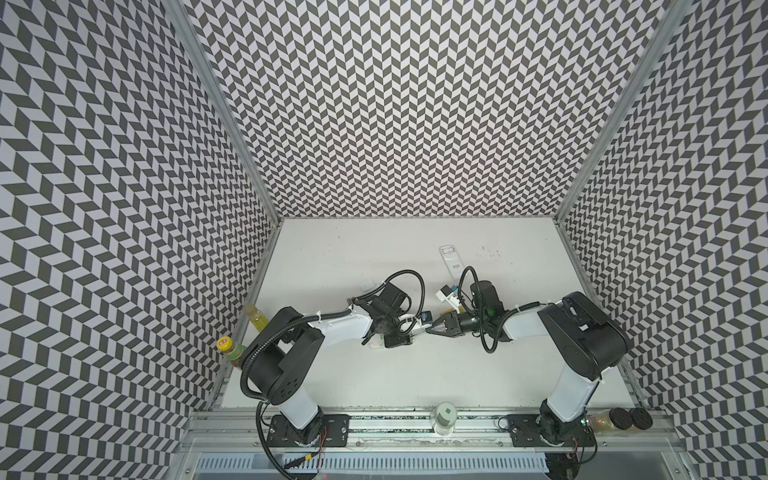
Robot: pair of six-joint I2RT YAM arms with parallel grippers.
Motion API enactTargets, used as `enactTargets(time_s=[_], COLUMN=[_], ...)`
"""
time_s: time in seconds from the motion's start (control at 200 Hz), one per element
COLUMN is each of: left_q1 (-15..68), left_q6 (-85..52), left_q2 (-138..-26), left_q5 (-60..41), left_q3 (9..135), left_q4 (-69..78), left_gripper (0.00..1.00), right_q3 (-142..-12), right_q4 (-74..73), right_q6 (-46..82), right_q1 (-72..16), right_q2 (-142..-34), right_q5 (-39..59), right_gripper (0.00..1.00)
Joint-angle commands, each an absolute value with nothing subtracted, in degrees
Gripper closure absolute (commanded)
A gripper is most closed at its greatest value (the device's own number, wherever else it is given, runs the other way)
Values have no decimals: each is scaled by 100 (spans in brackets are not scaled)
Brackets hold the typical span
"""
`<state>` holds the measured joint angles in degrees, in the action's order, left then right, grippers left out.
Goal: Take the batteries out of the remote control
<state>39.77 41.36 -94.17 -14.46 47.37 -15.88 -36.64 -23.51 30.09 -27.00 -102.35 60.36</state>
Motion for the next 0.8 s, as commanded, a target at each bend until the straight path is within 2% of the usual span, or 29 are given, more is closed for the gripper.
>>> enactTargets(time_s=[0.0,0.16,0.551,0.631,0.796], left_q1=[4052,4052,4061,4061,4061], left_q6=[4202,4189,4158,4182,4153], left_q2=[-9438,-9420,-9409,-9397,-9404], left_q5=[-1582,-1586,-1604,-1638,-1635], left_q3=[4674,4630,4704,4638,4738], left_q4=[-1902,-1835,-1922,-1855,-1939], left_gripper=[60,60,62,62,62], right_q3=[-3941,-4186,-4569,-4586,-4426], right_q4=[-1307,-385,-29,-140,-813], right_q6=[2367,2055,1974,1941,2092], right_q1=[-2758,-2862,-3460,-3542,-3455], right_q2=[-9949,-9445,-9818,-9908,-10389], right_q5=[5257,4305,3604,3774,5144], right_gripper=[100,100,100,100,100])
